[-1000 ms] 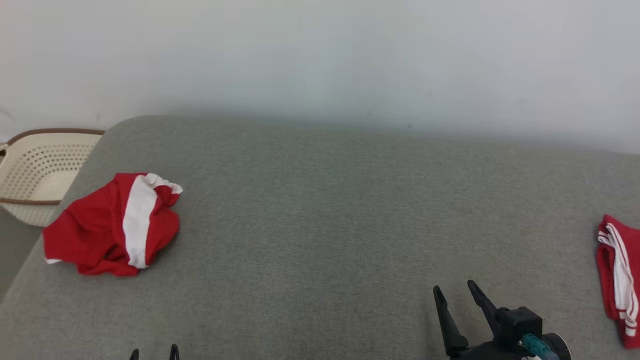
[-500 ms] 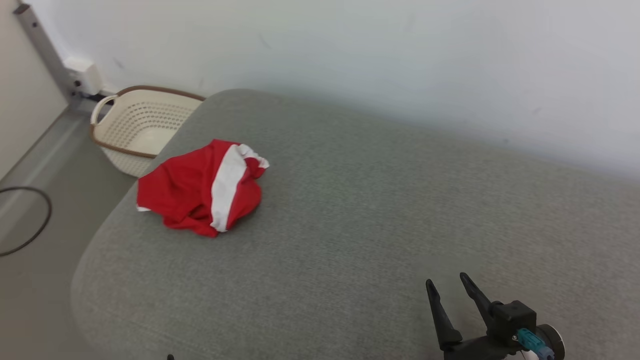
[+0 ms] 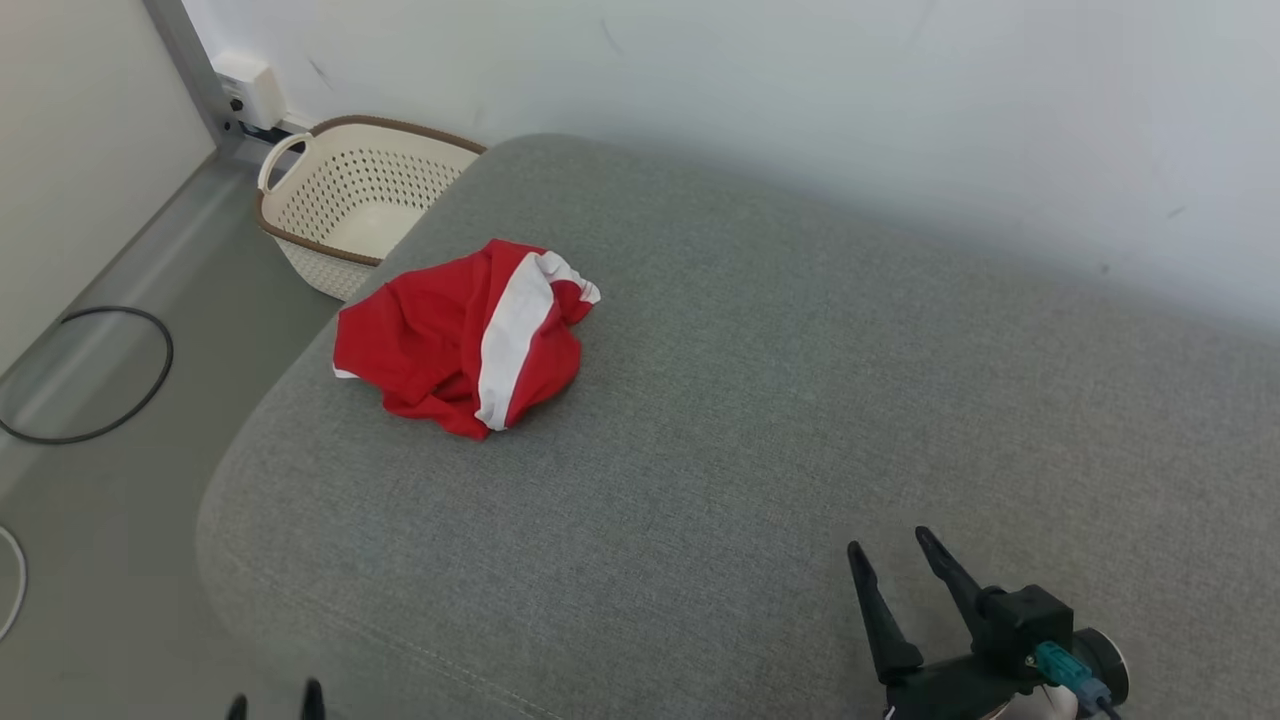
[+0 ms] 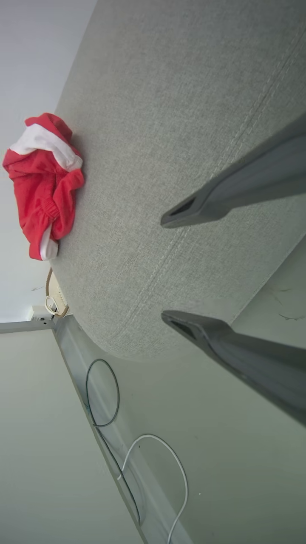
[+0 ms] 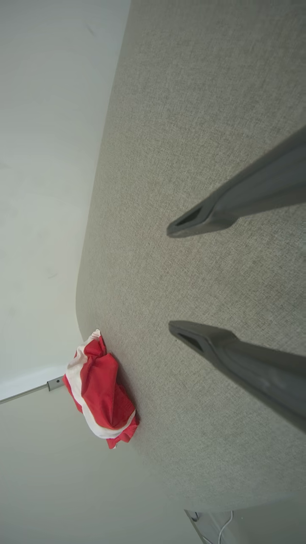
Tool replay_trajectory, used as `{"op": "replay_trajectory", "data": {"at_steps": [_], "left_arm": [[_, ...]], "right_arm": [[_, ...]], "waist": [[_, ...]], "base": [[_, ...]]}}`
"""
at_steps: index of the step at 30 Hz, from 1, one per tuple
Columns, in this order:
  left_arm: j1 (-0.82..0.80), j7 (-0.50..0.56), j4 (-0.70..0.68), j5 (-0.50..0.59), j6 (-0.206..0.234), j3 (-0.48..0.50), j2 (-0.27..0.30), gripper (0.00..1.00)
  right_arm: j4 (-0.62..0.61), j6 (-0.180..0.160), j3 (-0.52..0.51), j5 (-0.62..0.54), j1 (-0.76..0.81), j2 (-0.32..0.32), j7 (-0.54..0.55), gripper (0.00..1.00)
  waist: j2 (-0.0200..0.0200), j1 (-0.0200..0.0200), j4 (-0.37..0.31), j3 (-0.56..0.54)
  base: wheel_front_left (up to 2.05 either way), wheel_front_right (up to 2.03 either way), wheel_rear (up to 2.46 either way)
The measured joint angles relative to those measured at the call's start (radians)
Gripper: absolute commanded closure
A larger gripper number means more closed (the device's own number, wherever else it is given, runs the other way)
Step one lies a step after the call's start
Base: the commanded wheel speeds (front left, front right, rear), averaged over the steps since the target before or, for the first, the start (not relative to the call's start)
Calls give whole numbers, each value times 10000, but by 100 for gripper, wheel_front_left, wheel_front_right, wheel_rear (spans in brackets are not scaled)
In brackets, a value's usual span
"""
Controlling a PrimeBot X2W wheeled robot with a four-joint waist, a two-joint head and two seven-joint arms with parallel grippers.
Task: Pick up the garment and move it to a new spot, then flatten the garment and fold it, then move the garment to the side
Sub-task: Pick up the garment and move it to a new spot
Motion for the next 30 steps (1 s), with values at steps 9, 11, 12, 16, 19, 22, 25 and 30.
{"op": "replay_trajectory", "data": {"at_steps": [9,11,12,16,19,22,25,30], "left_arm": [[-2609,0,1026,313,-966,535,445,0],[-3303,0,1507,311,-1120,518,629,0],[-3668,0,1801,270,-1200,489,708,0],[-5260,0,2876,79,-1377,77,1078,0],[-6333,2,3781,-418,-1440,-201,1239,0],[-7603,401,4435,-1685,-1452,-1365,1555,0],[-8178,800,4644,-2520,-1452,-2380,2023,0],[-8850,1473,4694,-3793,-1452,-3833,2746,0]], "right_arm": [[-234,0,-4,58,-423,-568,0,0],[-316,0,27,71,-581,-715,0,0],[-368,0,38,82,-646,-780,0,0],[-474,0,119,111,-889,-1104,0,0],[-529,0,104,190,-1117,-1202,0,0],[-642,0,123,242,-1326,-1281,2,0],[-686,0,119,268,-1475,-1340,0,0],[-757,0,81,284,-1624,-1415,0,0]], "waist": [[0,1,-370,655],[0,0,-483,853],[0,1,-541,957],[1,2,-767,1434],[0,2,-958,1789],[2,3,-1287,2187],[1,2,-1578,2422],[1,2,-2023,2813]], "base": [[0,0,0],[0,0,0],[0,0,0],[0,0,0],[0,0,0],[0,0,0],[0,0,0],[0,0,0]]}}
